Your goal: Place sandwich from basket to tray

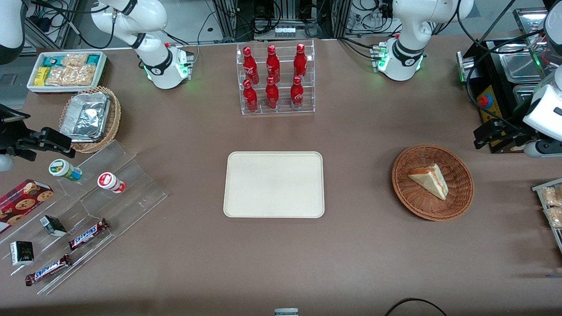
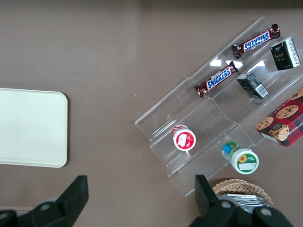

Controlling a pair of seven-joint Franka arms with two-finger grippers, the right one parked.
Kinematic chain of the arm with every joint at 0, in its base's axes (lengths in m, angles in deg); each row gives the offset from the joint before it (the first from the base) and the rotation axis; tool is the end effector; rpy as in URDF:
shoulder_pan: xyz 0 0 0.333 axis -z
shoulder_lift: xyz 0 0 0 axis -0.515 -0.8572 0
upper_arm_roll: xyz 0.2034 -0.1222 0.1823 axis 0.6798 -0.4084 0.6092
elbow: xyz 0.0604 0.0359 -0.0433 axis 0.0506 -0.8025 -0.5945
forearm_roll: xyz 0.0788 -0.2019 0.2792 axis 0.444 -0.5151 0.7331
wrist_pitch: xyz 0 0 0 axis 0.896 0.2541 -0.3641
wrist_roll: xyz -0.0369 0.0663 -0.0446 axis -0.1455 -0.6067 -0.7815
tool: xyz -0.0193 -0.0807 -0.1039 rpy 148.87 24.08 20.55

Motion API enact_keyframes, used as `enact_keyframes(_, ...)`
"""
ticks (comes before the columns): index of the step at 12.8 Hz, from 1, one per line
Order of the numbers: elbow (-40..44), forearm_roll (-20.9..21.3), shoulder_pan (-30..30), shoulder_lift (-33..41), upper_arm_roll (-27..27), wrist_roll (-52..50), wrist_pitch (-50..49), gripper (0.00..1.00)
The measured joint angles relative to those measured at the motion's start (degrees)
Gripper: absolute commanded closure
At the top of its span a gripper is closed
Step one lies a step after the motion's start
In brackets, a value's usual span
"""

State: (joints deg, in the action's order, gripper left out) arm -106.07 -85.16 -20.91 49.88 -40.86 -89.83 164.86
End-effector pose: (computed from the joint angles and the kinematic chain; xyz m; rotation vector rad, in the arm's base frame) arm 0.5339 -0.0205 0.5676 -3.1098 -0.0675 -0.0489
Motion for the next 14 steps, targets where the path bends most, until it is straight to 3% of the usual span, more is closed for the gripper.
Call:
enact_keyframes(10, -0.47, -0.21, -0.07, -1.17, 0.14, 1.04, -3.00, 0.00)
enact_keyframes(14, -3.77, -2.58, -0.44, -4.24, 1.42, 0.66, -2.86, 0.00)
